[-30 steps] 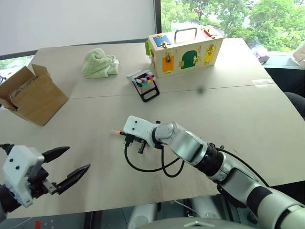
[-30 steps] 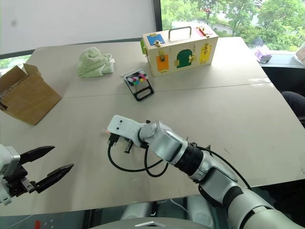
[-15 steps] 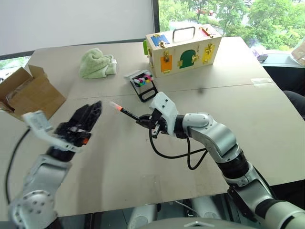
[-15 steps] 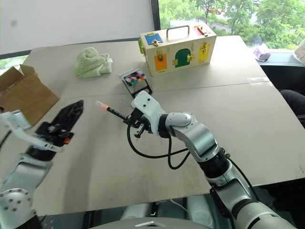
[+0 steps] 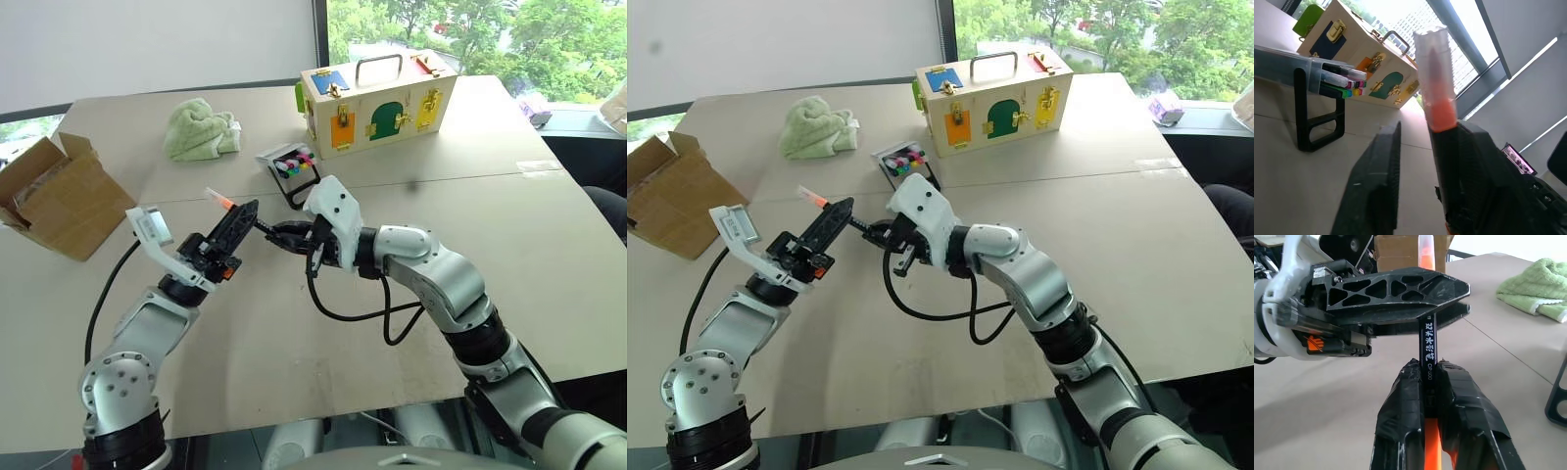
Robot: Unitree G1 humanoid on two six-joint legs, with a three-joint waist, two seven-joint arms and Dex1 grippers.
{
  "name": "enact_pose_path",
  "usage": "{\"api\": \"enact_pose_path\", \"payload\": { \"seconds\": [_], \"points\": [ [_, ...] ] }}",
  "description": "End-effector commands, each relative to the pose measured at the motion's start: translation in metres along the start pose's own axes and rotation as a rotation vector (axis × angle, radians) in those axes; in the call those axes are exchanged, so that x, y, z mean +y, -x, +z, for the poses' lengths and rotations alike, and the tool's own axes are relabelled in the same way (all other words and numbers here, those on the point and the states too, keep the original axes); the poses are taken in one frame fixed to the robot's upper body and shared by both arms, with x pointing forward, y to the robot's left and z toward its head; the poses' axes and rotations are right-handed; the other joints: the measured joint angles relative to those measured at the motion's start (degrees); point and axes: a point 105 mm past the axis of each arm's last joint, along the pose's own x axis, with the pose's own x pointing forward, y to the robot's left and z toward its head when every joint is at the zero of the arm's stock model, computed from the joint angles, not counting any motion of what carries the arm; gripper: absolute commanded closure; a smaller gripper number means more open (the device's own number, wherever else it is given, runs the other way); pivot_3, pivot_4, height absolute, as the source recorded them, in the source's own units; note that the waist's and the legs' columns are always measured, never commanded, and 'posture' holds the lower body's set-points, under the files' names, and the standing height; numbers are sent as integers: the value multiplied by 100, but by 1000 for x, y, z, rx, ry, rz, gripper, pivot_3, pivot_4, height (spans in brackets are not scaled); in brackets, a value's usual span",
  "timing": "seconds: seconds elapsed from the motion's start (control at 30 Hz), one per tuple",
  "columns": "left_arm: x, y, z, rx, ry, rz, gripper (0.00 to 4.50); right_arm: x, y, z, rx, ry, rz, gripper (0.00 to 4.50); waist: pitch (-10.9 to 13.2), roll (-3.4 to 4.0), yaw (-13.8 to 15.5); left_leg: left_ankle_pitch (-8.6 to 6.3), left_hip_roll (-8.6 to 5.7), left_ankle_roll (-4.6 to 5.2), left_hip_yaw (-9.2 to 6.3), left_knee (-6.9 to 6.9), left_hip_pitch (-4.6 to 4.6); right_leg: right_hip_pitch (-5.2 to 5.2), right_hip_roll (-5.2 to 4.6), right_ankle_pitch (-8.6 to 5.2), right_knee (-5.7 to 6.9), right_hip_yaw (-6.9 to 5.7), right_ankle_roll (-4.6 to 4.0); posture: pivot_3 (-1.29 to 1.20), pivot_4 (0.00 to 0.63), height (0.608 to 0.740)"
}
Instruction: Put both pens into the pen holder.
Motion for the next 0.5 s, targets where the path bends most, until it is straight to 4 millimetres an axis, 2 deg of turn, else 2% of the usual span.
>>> {"api": "enact_pose_path", "payload": {
  "seconds": [0.03, 0.07, 0.1, 0.2, 0.27, 0.37, 0.4, 0.43, 0.5],
  "points": [
    [-4, -6, 12, -46, -50, -16, 4497, 1, 6, 13, -54, 59, 9, 3194, 0, 0, 7, 0, 0, 0, 1, 0, -1, 0, 0, 0, 0, 0, 0, 0, 150, 740],
    [-5, -8, 15, -60, -52, -21, 4500, -3, 9, 11, -48, 57, -13, 2604, 0, 0, 7, 0, 0, 0, 0, 0, -1, 0, 0, 0, -1, 0, 0, 0, 150, 740],
    [-6, -9, 17, -70, -52, -25, 4500, -5, 10, 10, -44, 56, -28, 2247, 0, 0, 8, 0, -1, 0, 1, 0, -1, 0, 0, 0, -1, 1, 0, 0, 150, 740],
    [-10, -19, 12, 5, -223, -19, 4500, -29, 43, -5, -36, -53, -124, 816, 0, -1, 56, 0, -1, 0, 1, 0, -2, 0, -1, 0, -3, 0, 0, 0, 150, 740],
    [-13, -26, 6, 73, -390, -24, 4500, -40, 69, -9, -42, -80, -176, 816, 2, 2, 109, 0, -3, 0, -2, 1, -8, 1, -2, 0, -8, -3, 0, 0, 150, 740],
    [-14, -49, 8, 77, -899, -22, 4500, -54, 111, 2, -81, -72, -258, 816, 15, 16, 163, 0, -7, 0, 2, -1, -10, -3, -3, 0, -8, 2, 0, 0, 150, 740],
    [-24, -61, 20, -13, -1130, -28, 4500, -55, 124, 10, -109, -78, -266, 816, 22, 27, 174, 0, -7, 0, 1, -3, -13, -4, -2, 0, -9, -1, 0, 0, 150, 740],
    [-37, -71, 27, -90, -1257, -63, 4500, -53, 133, 18, -137, -98, -259, 816, 29, 34, 197, 1, -8, 1, 1, -3, -16, -5, -3, 0, -9, -1, 0, 0, 150, 740],
    [-53, -81, 27, -152, -1368, -136, 4500, -48, 146, 26, -158, -127, -245, 816, 30, 34, 212, 0, -8, 1, 1, -3, -21, -7, -3, 0, -10, -3, 0, 0, 150, 740]
  ]
}}
